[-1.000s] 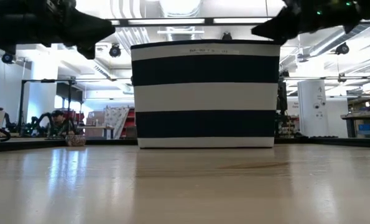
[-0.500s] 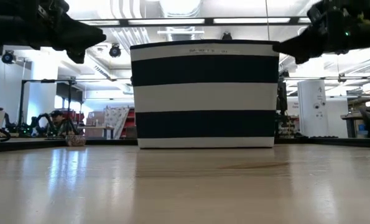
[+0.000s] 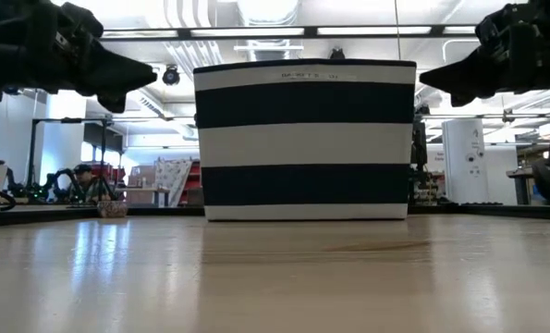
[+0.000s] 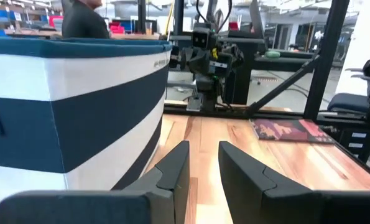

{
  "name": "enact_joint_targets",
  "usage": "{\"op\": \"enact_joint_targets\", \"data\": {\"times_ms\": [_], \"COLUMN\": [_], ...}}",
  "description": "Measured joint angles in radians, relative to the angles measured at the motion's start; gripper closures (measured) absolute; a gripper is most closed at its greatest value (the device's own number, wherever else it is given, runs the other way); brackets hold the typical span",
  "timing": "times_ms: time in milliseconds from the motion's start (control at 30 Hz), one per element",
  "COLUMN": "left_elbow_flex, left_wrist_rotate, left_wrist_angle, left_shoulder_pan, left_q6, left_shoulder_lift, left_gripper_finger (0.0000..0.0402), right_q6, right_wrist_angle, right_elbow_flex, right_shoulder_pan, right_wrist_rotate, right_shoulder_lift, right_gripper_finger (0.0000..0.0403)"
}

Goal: Sort clothes
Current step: Return to Home Position

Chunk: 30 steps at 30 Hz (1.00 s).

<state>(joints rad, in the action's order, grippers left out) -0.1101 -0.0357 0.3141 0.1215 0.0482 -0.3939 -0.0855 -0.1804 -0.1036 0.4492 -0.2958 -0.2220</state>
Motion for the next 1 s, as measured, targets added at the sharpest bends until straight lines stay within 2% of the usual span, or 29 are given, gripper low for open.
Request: {"op": "enact_joint_targets", "data": {"times_ms": [167,667,767,900,1000], "left_elbow_flex": [0.021,0.023,0.041,0.1,0.1], "left_wrist_rotate": [0.0,0.0,0.0,0.038,0.06], "left_wrist_angle": [-0.021,-0.282,-0.291,-0.271,-0.281], "left_shoulder_pan": [0.0,0.0,0.0,0.0,0.0], "left_q6": [-0.003,0.013,0.013,0.027,0.031], "left_shoulder_lift": [0.078,0.284,0.314,0.368,0.394], "left_gripper_finger": [0.0328,0.0328,0.0328,0.0328,0.0328], "right_q6": [0.01,0.007,0.002,-0.004,-0.002], "right_wrist_angle": [0.029,0.211,0.255,0.278,0.271], "right_elbow_flex": [0.0,0.002,0.004,0.006,0.022], "right_shoulder_pan": [0.0,0.0,0.0,0.0,0.0], "right_wrist_rotate": [0.0,0.0,0.0,0.007,0.009], "right_shoulder_lift": [0.032,0.179,0.224,0.22,0.221], "right_gripper_finger": [0.0403,0.0403,0.0403,0.0403,0.0403]}}
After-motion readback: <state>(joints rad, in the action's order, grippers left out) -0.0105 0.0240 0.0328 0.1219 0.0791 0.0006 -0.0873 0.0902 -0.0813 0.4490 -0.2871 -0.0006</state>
